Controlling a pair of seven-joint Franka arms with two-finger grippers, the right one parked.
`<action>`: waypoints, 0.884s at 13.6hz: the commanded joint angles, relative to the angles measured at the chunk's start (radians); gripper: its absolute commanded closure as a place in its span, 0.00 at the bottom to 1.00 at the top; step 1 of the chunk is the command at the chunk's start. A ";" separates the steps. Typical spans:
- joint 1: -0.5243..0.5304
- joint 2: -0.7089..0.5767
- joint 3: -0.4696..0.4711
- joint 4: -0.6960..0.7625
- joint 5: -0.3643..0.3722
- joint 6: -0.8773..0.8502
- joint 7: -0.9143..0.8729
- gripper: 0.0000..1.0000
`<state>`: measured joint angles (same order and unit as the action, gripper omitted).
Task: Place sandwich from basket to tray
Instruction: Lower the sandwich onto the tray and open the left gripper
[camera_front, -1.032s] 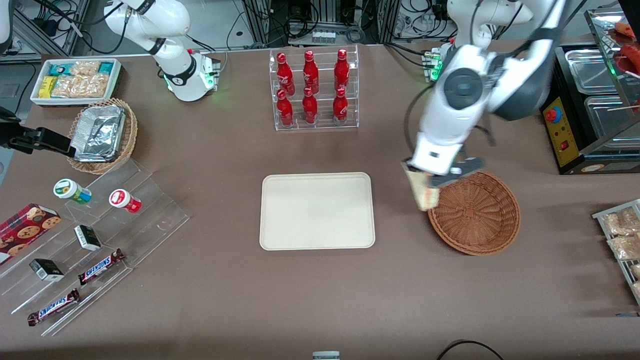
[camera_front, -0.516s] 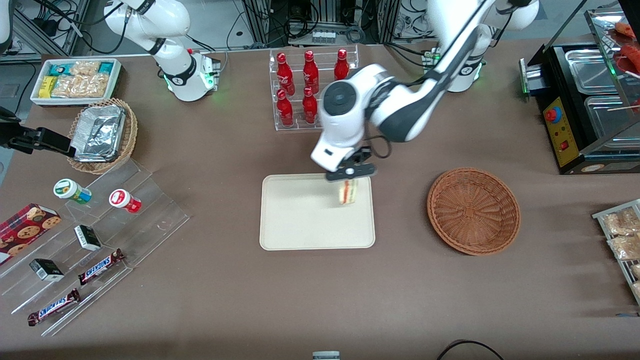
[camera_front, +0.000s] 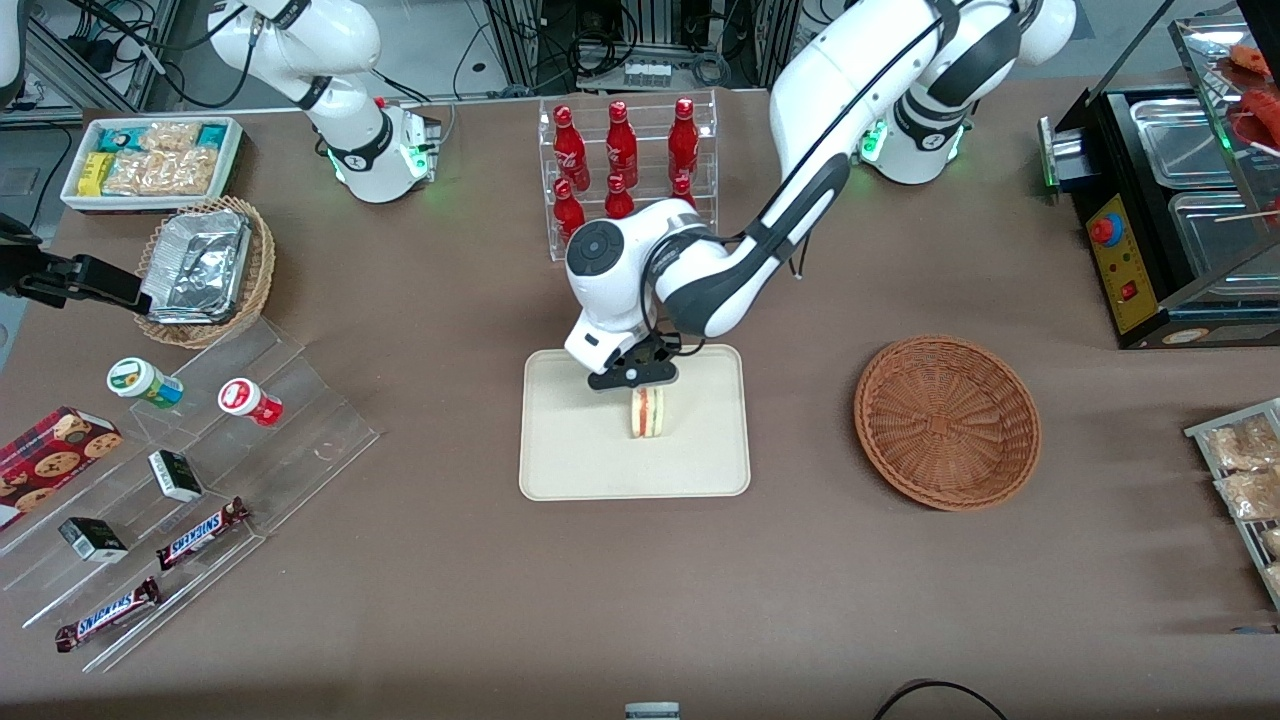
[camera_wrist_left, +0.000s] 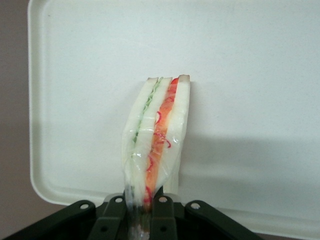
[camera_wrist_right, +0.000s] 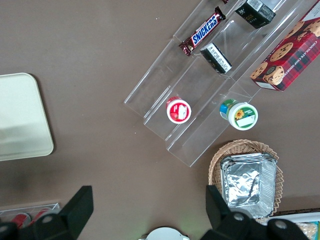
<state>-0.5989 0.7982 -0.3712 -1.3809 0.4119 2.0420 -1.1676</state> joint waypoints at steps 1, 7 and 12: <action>-0.016 0.033 0.012 0.064 0.025 0.032 -0.032 1.00; -0.079 0.085 0.090 0.126 0.024 0.033 -0.037 0.72; -0.068 0.049 0.089 0.123 0.012 0.018 -0.037 0.00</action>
<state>-0.6606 0.8620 -0.2922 -1.2791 0.4148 2.0819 -1.1841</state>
